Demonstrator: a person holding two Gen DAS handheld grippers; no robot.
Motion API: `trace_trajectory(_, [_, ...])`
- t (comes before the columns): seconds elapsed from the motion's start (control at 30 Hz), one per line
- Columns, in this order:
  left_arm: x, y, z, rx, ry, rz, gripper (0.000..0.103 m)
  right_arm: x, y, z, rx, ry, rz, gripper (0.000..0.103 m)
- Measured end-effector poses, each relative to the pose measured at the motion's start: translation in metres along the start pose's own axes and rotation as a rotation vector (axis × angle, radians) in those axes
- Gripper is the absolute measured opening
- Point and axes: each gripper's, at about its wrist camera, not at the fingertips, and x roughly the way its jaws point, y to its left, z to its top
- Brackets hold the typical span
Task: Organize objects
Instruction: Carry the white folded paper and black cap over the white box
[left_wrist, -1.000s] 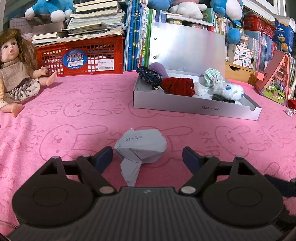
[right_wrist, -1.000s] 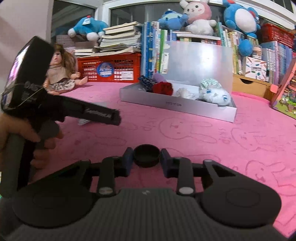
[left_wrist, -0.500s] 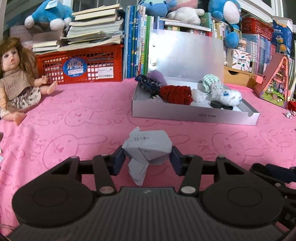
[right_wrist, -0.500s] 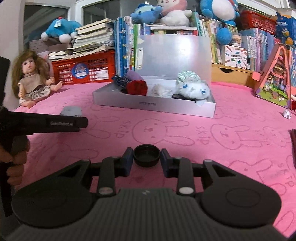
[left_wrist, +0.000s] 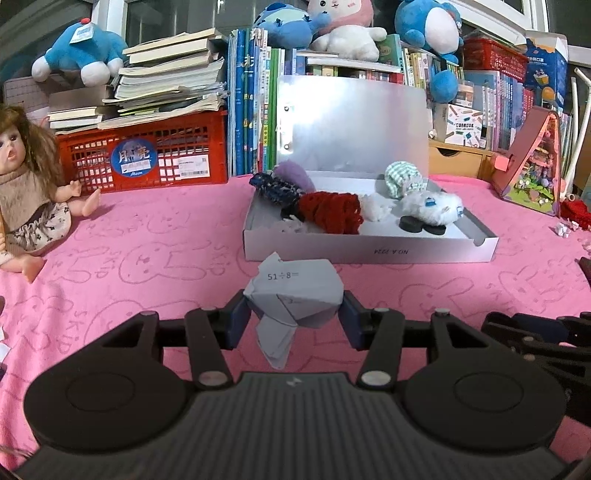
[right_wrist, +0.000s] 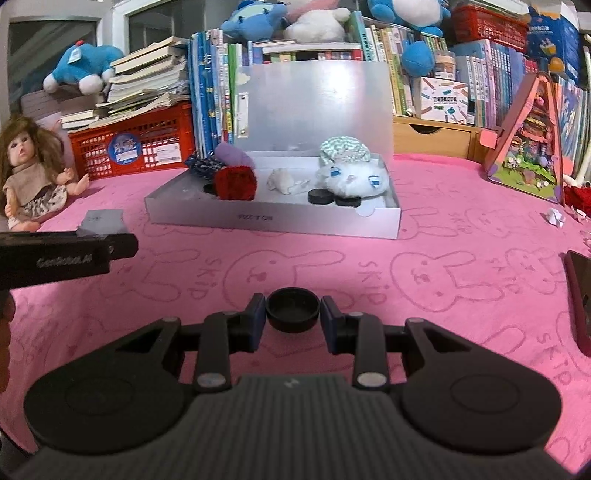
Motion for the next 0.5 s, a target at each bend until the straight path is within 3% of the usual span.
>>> trace_trajectory(0.5, [0.015, -0.009, 0.037, -0.002, -0.003, -0.045, 0.058, 0.012, -0.017, 0.050, 0.017, -0.037, 0.025, 0.037])
